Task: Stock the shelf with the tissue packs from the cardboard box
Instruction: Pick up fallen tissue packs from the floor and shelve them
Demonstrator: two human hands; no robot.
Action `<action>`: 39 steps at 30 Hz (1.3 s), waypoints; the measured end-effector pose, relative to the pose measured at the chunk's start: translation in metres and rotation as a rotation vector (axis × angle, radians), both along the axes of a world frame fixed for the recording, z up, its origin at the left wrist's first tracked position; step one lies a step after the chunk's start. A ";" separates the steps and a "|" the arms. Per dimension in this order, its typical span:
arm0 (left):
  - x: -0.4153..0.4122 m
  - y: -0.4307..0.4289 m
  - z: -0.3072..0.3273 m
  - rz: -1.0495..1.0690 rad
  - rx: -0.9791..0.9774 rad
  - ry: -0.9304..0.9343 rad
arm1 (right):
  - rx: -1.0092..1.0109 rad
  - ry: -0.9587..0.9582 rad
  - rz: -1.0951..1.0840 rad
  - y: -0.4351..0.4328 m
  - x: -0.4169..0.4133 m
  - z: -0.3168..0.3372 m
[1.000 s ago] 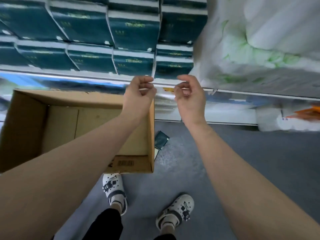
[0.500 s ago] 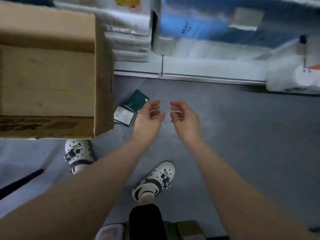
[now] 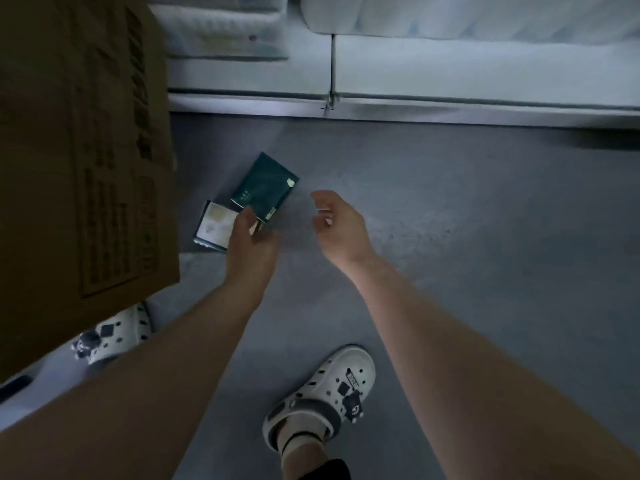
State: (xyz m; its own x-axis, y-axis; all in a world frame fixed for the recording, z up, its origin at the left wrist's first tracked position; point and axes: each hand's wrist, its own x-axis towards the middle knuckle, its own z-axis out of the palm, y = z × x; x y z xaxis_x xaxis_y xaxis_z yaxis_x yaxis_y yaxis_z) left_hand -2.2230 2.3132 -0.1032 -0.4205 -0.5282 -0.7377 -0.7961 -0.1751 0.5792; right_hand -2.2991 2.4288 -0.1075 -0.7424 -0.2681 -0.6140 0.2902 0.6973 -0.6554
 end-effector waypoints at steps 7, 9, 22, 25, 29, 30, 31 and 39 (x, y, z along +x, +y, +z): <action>-0.009 -0.012 -0.056 0.099 0.006 0.011 | 0.014 0.007 0.081 -0.033 -0.037 -0.056; -0.007 -0.016 -0.066 0.086 0.010 0.019 | 0.019 0.024 0.100 -0.041 -0.043 -0.067; -0.001 -0.014 -0.075 0.118 0.118 -0.013 | 0.090 -0.126 0.069 -0.022 -0.018 -0.082; 0.006 -0.001 -0.064 0.111 0.152 -0.027 | 0.108 -0.134 -0.014 0.000 -0.004 -0.071; 0.013 0.020 -0.030 0.052 0.149 -0.011 | 0.142 -0.176 -0.148 0.033 0.012 -0.052; 0.012 0.024 -0.019 0.043 0.138 0.001 | 0.145 -0.183 -0.169 0.039 0.013 -0.040; 0.011 0.028 -0.007 0.027 0.130 0.018 | 0.146 -0.178 -0.182 0.044 0.014 -0.024; -0.007 0.030 0.105 -0.094 0.101 0.141 | 0.092 -0.115 -0.282 0.058 0.012 0.090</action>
